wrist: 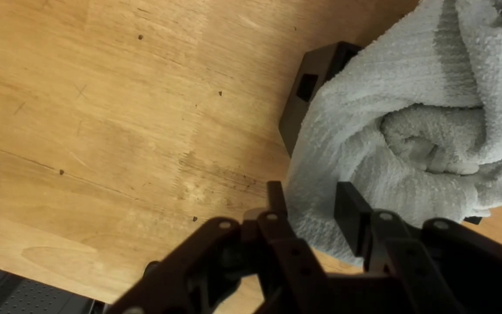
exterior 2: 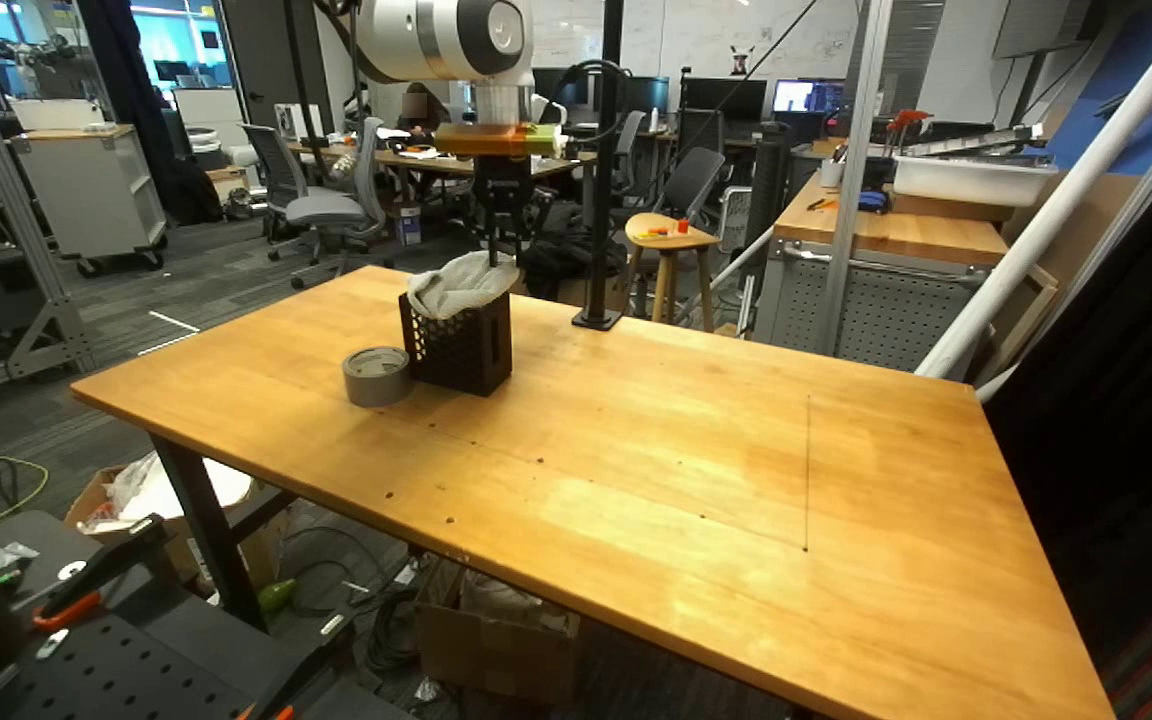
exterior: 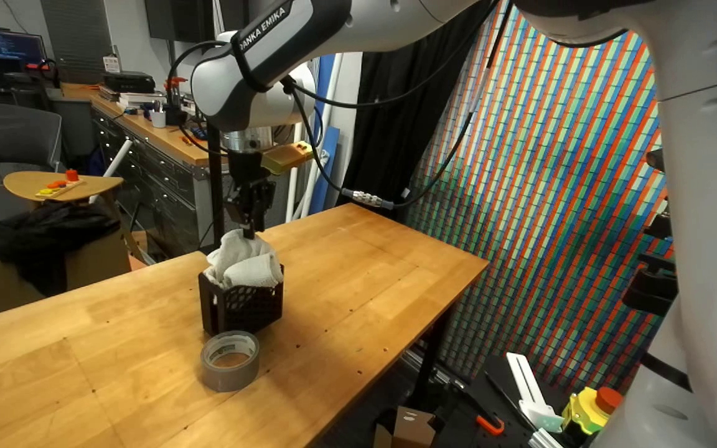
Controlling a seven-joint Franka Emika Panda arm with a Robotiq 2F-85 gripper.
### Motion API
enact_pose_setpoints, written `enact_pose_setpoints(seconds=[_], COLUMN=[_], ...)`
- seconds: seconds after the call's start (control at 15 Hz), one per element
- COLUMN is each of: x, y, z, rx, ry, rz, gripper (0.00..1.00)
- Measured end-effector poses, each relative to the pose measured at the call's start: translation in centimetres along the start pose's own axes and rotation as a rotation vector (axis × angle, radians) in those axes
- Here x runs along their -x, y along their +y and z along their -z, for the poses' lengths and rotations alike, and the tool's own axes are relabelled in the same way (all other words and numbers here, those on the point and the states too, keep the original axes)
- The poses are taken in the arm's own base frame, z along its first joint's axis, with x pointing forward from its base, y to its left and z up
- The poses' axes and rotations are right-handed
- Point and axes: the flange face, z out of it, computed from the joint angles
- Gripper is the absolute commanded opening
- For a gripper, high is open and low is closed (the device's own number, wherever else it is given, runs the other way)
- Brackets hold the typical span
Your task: Put the towel in the box
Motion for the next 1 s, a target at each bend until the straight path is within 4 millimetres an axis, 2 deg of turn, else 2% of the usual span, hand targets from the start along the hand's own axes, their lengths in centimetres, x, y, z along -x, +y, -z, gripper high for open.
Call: enact_pose_setpoints(seconds=[0.2,0.27,0.33,0.53,0.67,0.73,1.0], x=[-0.1,-0.1,-0.1,-0.3,-0.3,-0.4,-0.4], y=[0.0,0.0,-0.1,-0.4,-0.5,-0.6,-0.6], z=[-0.4,-0.6,-0.8,-1.3,-1.6,-1.7,-1.7], rx=[-0.007,-0.011,-0.017,-0.032,-0.038,-0.040,-0.040], ry=[0.002,0.003,0.003,0.001,0.000,0.000,0.000], rz=[0.000,-0.001,-0.001,0.002,0.004,0.005,0.007], gripper=[0.36,0.33,0.14,0.02,0.00,0.03,0.03])
